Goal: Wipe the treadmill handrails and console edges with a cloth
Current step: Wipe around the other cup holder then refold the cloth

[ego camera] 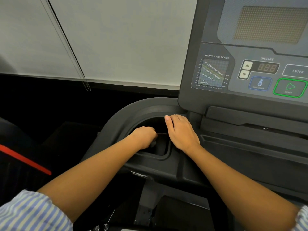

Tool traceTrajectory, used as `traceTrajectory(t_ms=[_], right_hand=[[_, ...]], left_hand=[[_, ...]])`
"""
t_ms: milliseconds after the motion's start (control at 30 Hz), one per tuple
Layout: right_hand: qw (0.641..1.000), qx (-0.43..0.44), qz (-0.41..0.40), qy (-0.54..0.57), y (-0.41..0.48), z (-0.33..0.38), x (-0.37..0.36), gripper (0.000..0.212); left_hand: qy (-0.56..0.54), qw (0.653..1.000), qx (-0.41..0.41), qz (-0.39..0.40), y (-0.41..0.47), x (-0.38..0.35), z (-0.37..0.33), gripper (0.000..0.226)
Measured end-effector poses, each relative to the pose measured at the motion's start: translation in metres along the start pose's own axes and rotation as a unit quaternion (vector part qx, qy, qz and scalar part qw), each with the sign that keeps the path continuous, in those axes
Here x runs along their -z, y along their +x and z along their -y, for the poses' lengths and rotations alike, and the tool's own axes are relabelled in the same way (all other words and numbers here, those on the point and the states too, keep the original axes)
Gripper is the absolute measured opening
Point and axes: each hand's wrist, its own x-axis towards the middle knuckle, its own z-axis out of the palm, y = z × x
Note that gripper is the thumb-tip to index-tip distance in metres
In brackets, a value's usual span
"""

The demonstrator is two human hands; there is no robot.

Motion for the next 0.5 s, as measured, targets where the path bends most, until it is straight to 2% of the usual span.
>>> traceTrajectory(t_ms=[133,300,400,500], right_hand=[[1.0,-0.001,-0.009,0.017,0.0,-0.002,0.0,0.046],[1.0,0.0,-0.011,0.025,0.0,-0.002,0.0,0.046],[0.999,-0.002,-0.015,0.032,0.0,-0.001,0.0,0.047],[0.999,-0.001,-0.011,0.035,0.001,0.0,0.0,0.049]], left_hand=[[-0.035,0.997,0.014,0.068,-0.015,0.004,0.009,0.022],[-0.097,0.986,-0.018,0.132,-0.02,0.012,0.012,0.022],[-0.162,0.976,-0.034,0.141,-0.018,0.012,0.007,0.029],[-0.23,0.966,-0.044,0.112,-0.012,0.009,-0.011,0.029]])
